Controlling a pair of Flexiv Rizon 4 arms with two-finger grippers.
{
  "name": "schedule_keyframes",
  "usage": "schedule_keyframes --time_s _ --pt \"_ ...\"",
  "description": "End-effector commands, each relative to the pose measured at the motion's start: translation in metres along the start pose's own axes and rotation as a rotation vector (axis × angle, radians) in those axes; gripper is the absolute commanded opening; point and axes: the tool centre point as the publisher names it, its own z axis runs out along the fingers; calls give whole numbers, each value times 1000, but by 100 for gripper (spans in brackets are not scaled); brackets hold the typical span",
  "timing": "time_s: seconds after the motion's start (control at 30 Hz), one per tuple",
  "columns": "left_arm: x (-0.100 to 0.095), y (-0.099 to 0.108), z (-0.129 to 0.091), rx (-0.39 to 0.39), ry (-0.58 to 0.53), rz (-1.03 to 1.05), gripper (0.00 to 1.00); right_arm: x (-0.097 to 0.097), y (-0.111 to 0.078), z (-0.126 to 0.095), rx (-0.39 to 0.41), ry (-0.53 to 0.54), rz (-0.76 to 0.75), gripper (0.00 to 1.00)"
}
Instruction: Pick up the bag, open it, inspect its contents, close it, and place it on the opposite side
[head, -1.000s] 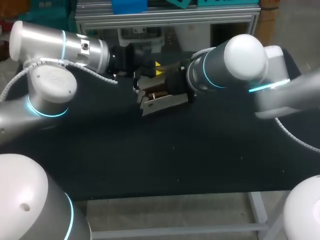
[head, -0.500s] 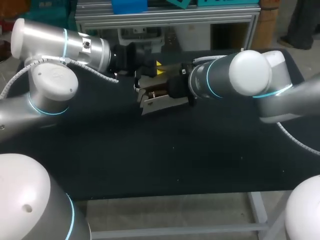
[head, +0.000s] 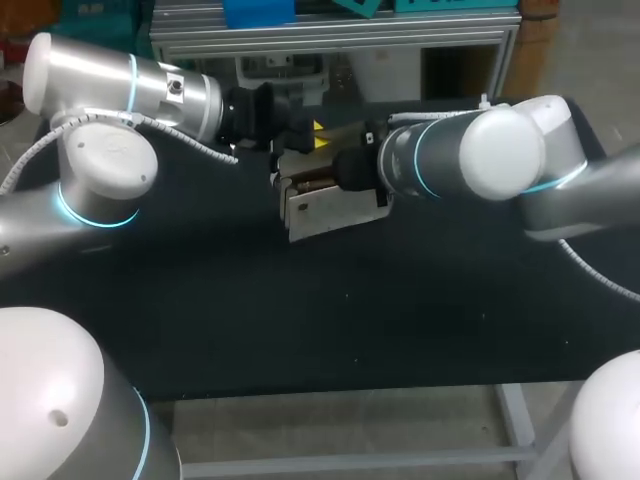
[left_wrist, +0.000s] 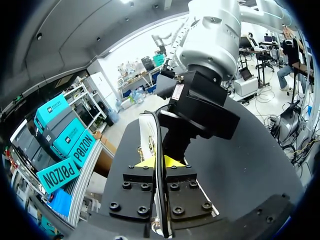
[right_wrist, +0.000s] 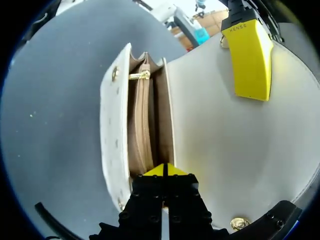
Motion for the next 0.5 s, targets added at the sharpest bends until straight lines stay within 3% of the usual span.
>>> schedule_keyframes --time_s 0.03,0.5 --pt "2 0 1 6 -2 2 0 4 0 6 -7 9 -6 0" --pt "3 0 -2 25 -10 5 0 23 -1 21 -14 113 4 0"
